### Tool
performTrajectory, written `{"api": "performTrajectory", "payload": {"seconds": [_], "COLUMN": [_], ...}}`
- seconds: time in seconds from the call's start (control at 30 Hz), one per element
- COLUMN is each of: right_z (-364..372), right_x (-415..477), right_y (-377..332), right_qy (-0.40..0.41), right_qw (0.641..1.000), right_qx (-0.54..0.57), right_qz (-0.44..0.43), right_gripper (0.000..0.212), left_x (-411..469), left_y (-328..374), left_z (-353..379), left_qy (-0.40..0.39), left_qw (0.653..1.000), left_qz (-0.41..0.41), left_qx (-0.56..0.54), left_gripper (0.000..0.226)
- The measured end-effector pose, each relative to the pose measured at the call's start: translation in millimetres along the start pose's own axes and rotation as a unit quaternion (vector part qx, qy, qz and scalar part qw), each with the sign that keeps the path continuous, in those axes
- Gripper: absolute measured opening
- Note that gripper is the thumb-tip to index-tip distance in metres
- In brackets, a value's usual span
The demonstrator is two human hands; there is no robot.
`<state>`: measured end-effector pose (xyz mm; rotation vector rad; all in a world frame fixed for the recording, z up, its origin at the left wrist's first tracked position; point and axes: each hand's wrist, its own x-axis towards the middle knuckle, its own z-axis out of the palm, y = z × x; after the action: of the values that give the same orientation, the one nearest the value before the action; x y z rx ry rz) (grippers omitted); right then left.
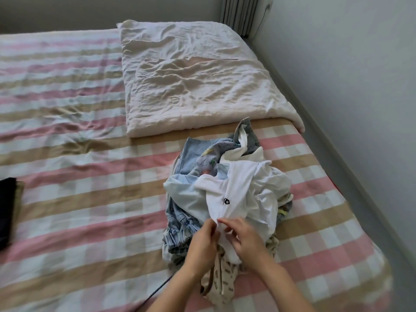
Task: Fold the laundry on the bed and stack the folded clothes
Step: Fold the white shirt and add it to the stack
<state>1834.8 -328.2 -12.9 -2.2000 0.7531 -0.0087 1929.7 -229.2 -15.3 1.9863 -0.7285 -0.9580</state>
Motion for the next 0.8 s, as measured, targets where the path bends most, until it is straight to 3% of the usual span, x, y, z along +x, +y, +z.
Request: {"api": "performTrajectory", "payload": {"seconds": [0.17,0.3,0.4,0.53,0.67,0.8], "right_z": [-34.5,-40.1,-28.8,6.4,47.1,82.4], "right_x": [4.8,3.7,-5.9,-24.3,-45.9,-62.8], "right_y": [-101.1,-184.2,-238.9,-303.4,-359.2,-404.6], "right_qy": [0.032,-0.036,-0.062,-0.051,-0.045,-0.044], "right_qw": [0.984,0.967,0.967,0.965,0.965,0.960], "right_qx": [-0.076,-0.012,0.049,0.103,0.172,0.208], "right_qz": [-0.156,-0.251,-0.244,-0.236,-0.195,-0.182], "right_gripper": [0.046,0.045,0.018,0.020,0.015,0.025], "left_x": [-44.3,-92.2,-130.3,-180.7,-220.9,-245.1], "left_y": [42.9,69.9,73.5,53.9,12.5,-45.5], "left_z": [-102.9,-184.0,-233.3,-293.5,-350.7,-399.1], "left_qy": [0.032,0.057,0.101,0.144,0.081,0.039], "left_qw": [0.993,0.983,0.977,0.971,0.987,0.993], "left_qz": [0.116,0.175,0.183,0.180,0.133,0.076], "left_qx": [0.014,0.009,-0.036,-0.062,-0.032,0.084], "left_gripper": [0.035,0.027,0.017,0.020,0.020,0.021]}}
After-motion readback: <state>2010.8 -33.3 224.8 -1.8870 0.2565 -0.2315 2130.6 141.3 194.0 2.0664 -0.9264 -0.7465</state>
